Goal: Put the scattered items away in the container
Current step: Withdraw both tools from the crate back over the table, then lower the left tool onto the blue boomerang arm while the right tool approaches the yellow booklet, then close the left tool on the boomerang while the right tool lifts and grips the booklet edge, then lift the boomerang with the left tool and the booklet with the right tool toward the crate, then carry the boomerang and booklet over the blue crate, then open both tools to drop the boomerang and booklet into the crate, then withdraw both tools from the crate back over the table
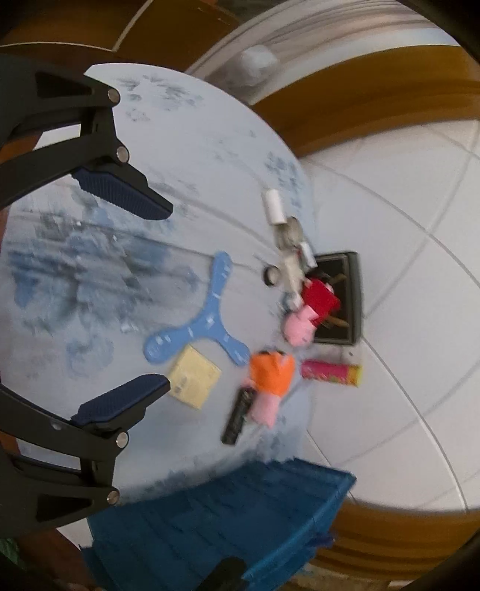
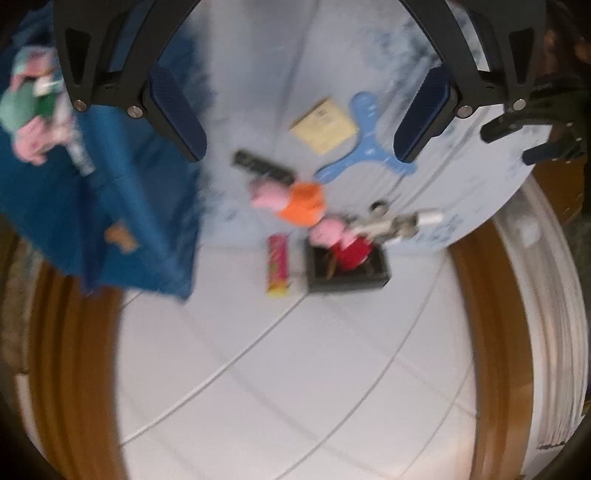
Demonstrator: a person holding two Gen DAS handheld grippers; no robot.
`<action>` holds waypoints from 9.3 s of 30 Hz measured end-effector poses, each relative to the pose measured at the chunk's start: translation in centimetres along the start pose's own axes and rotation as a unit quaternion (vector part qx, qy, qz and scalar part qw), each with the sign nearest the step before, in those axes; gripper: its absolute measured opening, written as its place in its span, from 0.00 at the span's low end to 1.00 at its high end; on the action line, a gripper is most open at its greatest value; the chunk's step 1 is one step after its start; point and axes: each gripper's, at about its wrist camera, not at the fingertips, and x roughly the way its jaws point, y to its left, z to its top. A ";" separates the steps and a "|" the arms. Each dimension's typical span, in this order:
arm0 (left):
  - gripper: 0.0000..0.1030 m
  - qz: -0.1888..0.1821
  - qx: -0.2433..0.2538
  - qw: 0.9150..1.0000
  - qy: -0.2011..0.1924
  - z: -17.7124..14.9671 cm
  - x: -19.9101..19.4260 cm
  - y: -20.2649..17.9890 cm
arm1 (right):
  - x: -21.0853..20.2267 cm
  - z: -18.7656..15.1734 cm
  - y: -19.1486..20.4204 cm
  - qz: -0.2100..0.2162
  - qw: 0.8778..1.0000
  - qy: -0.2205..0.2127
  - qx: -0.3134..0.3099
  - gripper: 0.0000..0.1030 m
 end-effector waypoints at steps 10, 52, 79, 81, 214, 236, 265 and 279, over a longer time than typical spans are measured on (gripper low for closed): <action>0.83 -0.005 -0.022 0.998 0.065 -0.7 8.2 1.9 | 11.2 -3.6 1.4 0.002 0.992 0.127 0.002 1.00; 0.42 -0.015 -0.019 0.989 0.147 -0.5 31.6 -5.4 | 31.9 -9.3 -4.9 0.031 0.969 0.243 -0.009 1.00; 0.31 -0.039 -0.030 0.985 0.163 -2.1 29.9 -6.7 | 36.1 -9.2 -6.6 -0.002 0.963 0.259 -0.066 0.70; 0.31 -0.025 -0.034 0.986 0.164 -2.1 30.0 -6.0 | 35.7 -9.5 -5.4 0.033 0.961 0.268 -0.067 0.70; 0.31 -0.204 0.082 0.963 -0.153 13.0 -1.0 -19.1 | -5.1 8.1 -10.5 -0.112 0.989 -0.078 0.054 0.11; 0.31 -0.209 0.148 0.964 -0.072 6.4 -8.1 -46.0 | -14.8 0.1 -34.0 -0.161 0.983 -0.045 0.081 0.11; 0.95 -0.165 0.132 0.974 -0.078 5.1 -7.7 -44.9 | -13.5 -3.6 -38.3 -0.207 0.973 -0.022 0.104 1.00; 0.95 -0.126 0.090 0.983 -0.096 5.7 -6.8 -33.1 | -12.0 -1.7 -30.1 -0.153 0.981 -0.060 0.101 1.00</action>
